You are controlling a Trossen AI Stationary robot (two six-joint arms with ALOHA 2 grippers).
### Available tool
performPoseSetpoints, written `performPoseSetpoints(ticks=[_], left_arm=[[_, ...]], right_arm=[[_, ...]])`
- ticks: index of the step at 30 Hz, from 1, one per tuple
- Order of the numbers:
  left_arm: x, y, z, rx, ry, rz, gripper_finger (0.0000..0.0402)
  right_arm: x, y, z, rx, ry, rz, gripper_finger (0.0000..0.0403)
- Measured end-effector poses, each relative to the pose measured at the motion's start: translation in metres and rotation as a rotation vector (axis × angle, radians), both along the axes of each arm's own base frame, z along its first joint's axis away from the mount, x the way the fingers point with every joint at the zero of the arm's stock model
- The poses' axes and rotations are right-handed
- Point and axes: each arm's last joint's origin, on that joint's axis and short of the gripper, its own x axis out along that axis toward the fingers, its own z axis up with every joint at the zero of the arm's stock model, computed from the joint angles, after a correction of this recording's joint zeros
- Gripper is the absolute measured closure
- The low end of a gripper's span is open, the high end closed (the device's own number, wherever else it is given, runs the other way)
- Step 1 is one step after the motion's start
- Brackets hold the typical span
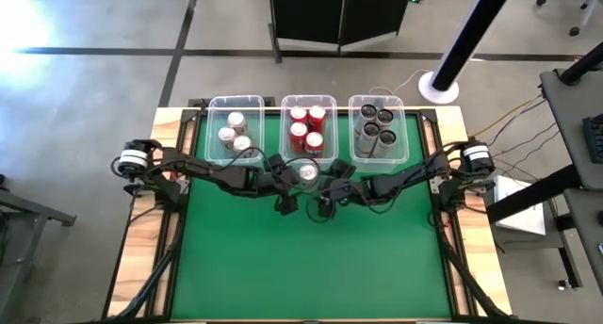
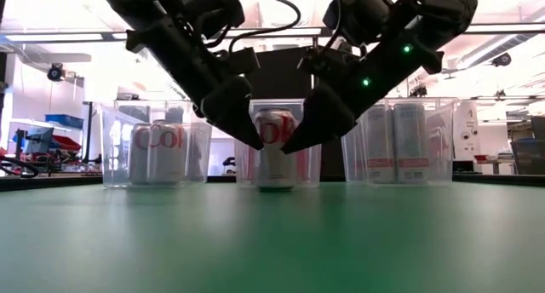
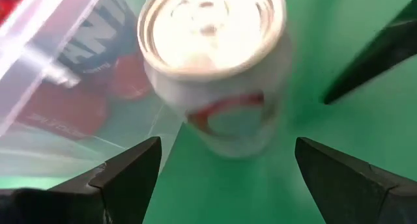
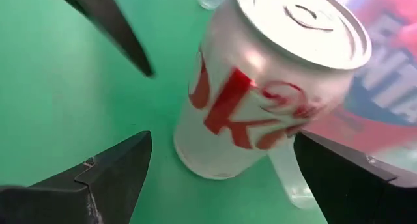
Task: Sort soda cans
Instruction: Put the silver soda can into the top left transparent bin aligned with the other silver soda cans
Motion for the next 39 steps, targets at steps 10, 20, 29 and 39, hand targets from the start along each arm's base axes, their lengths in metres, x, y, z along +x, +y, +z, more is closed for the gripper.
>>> performPoseSetpoints(ticks=[10, 20, 29, 39], left_arm=[[0.001, -0.001, 0.005, -0.021, 0.013, -0.031, 0.0065], [0.009, -0.003, 0.016, -0.046, 0.003, -0.074, 0.0065], [0.01, -0.004, 0.018, -0.08, -0.005, -0.076, 0.0065], [0.011, -0.004, 0.018, -0.094, -0.021, -0.057, 0.0095]], right_arm=[[0.001, 0.008, -0.001, 0.087, -0.003, 0.091, 0.0039], [0.007, 0.017, 0.007, 0.099, -0.046, 0.154, 0.0039], [0.007, 0.016, 0.007, 0.103, -0.04, 0.141, 0.0039], [0.007, 0.017, 0.007, 0.104, -0.041, 0.137, 0.0039]])
